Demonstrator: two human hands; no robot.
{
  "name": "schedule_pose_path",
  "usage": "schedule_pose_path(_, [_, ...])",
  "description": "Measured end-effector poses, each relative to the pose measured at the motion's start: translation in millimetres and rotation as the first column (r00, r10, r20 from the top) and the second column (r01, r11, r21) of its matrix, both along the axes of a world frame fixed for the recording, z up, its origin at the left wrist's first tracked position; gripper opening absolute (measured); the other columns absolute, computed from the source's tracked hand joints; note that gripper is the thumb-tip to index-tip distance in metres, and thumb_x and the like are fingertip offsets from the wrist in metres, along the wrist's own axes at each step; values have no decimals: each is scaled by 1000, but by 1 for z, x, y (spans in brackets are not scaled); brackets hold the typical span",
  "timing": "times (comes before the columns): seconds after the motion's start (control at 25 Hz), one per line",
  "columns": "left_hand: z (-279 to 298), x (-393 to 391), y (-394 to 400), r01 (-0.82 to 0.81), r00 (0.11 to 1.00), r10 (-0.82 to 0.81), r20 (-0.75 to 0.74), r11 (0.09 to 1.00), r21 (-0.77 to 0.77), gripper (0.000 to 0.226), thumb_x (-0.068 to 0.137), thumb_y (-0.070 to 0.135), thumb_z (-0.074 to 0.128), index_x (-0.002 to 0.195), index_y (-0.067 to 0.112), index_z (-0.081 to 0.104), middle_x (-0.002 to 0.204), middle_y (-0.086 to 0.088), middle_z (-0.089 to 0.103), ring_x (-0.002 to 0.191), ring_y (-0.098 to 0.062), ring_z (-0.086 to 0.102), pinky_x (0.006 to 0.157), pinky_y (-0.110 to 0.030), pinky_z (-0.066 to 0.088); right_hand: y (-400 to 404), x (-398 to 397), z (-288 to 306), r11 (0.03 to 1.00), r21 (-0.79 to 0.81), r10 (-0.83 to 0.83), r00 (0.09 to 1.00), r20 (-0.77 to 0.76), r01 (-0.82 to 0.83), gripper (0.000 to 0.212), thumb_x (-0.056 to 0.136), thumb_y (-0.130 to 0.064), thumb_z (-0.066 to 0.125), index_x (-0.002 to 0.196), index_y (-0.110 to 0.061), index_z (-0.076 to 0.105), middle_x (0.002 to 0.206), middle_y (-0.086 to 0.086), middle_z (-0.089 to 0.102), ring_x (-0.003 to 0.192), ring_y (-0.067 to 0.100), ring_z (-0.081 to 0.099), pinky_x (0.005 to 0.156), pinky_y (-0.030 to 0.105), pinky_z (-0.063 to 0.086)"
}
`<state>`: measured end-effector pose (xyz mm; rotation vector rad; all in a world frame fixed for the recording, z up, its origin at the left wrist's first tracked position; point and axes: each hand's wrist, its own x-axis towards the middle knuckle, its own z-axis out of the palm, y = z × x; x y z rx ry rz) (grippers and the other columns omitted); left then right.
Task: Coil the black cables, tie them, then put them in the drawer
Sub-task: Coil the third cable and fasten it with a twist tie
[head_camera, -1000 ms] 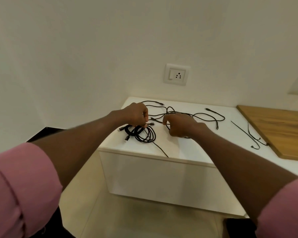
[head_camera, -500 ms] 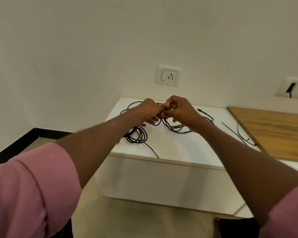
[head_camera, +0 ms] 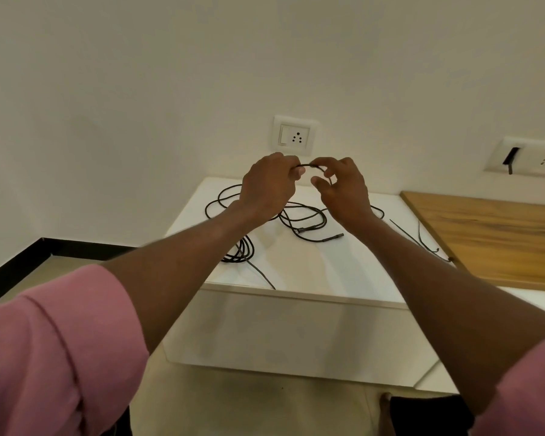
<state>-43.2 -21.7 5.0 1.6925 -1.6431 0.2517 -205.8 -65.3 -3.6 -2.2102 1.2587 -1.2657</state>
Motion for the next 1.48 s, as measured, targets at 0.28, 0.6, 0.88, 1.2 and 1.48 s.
schedule_pose_path(0.28, [-5, 31, -4, 37, 953, -3, -304, 994, 107, 33, 100, 30, 56, 84, 4, 68, 78, -11, 73, 75, -30, 70, 73, -41, 57, -4, -5, 23, 927, 40, -366, 873, 323, 374, 20, 100, -8, 57, 105, -17, 73, 112, 0, 60, 82, 13, 54, 67, 23, 36])
schedule_pose_path(0.6, [12, 24, -4, 227, 346, -65, -936, 974, 16, 26, 102, 27, 64, 112, 2, 63, 104, -17, 64, 76, -35, 78, 84, -45, 64, -12, -20, 17, 939, 228, -333, 845, 418, 258, 15, 96, -24, 61, 97, -19, 76, 83, -1, 72, 72, 16, 65, 74, 38, 57])
schedule_pose_path(0.88, [21, 8, 0, 275, 407, -187, -894, 958, -75, 30, 108, 28, 51, 101, 4, 67, 102, -17, 65, 92, -36, 76, 85, -39, 64, -7, -20, 3, 932, 335, -195, 970, 147, 137, 12, 90, -23, 66, 84, -18, 75, 80, 1, 75, 82, 23, 74, 76, 38, 59])
schedule_pose_path(1.2, [3, -5, 2, 57, 832, 61, -551, 979, 194, 77, 93, 41, 73, 146, 7, 28, 146, -14, 34, 125, -30, 52, 91, -31, 40, -3, -13, 15, 866, 454, -83, 833, 547, -211, 11, 96, -13, 71, 97, -3, 73, 88, 18, 77, 67, 21, 74, 59, 27, 58])
schedule_pose_path(1.48, [-5, -20, 1, 328, 798, -151, -584, 921, 209, 18, 97, 17, 65, 84, 10, 75, 78, -7, 70, 68, -19, 66, 69, -33, 58, 1, -6, 22, 843, 381, 4, 714, 701, -379, 21, 97, -18, 72, 109, 0, 72, 93, 15, 77, 81, 26, 78, 78, 34, 65])
